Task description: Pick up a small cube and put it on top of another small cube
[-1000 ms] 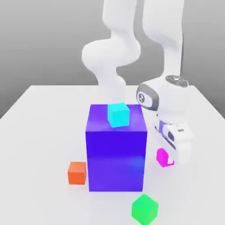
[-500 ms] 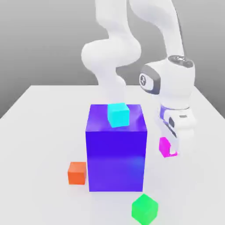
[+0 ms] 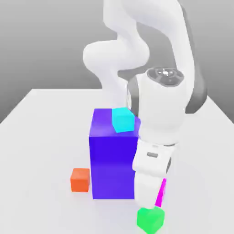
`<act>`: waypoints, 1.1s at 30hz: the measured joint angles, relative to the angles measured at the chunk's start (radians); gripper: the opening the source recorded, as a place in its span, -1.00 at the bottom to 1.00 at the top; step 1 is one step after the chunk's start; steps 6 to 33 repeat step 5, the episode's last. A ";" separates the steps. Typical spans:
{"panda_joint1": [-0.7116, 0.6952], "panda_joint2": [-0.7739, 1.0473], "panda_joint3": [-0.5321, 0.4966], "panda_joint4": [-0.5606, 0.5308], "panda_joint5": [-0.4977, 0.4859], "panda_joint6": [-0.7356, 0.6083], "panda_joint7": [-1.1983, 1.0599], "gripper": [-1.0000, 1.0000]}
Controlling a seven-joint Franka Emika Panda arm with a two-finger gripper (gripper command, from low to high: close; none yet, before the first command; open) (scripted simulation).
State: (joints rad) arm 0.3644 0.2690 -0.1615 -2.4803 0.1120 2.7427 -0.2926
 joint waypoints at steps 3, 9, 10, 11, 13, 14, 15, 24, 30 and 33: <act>0.000 0.000 0.000 0.000 0.000 0.000 0.000 1.00; 0.000 0.000 0.000 0.000 0.000 0.000 0.000 1.00; 0.000 0.000 0.000 0.000 0.000 0.000 0.000 1.00; 0.000 0.000 0.000 0.000 0.000 0.000 0.000 1.00; 0.000 0.000 0.000 0.000 0.000 0.000 0.000 1.00; 0.000 0.000 0.000 0.000 0.000 0.000 0.000 1.00; 0.000 0.000 0.000 0.000 0.000 0.000 0.000 1.00; 0.000 0.000 0.000 0.000 0.000 0.000 0.000 1.00; 0.000 0.000 0.000 0.000 0.000 0.000 0.000 1.00; 0.000 0.000 0.000 0.000 0.000 0.000 0.000 1.00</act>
